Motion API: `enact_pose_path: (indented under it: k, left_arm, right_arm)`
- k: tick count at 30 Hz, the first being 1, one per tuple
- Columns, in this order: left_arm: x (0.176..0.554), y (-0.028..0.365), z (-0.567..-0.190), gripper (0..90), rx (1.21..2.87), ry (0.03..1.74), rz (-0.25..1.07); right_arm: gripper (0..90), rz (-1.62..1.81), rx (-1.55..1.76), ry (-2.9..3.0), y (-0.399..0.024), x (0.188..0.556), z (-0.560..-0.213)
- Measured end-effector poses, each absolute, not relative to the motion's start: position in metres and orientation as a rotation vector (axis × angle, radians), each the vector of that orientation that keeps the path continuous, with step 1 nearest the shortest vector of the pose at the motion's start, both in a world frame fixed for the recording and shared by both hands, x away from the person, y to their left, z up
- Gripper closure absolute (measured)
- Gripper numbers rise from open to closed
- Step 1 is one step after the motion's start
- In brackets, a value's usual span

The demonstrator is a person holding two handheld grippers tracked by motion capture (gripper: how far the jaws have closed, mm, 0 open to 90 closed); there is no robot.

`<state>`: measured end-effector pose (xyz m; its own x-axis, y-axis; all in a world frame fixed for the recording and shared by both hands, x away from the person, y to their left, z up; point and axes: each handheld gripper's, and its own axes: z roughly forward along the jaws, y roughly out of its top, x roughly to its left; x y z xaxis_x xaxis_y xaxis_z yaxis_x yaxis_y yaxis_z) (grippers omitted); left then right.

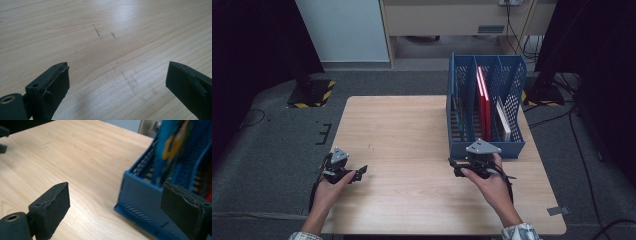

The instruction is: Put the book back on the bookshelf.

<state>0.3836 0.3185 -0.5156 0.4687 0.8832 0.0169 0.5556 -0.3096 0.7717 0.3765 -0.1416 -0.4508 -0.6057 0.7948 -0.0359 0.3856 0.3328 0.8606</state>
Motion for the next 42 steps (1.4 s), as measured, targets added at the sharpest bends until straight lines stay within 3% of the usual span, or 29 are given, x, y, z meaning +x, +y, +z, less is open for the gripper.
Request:
enact_pose_path:
  k: [25, 42]
  left_arm:
    - [0.385, 0.316, -0.520, 3.1, 2.040, 1.196, 0.568]
    - [0.386, 0.314, -0.527, 2.9, 2.092, 1.197, 0.559]
  right_arm:
    - [9.4, 1.147, 0.979, 2.378, -0.095, 0.351, -0.504]
    - [9.7, 1.074, 1.003, 2.407, -0.062, 0.371, -0.529]
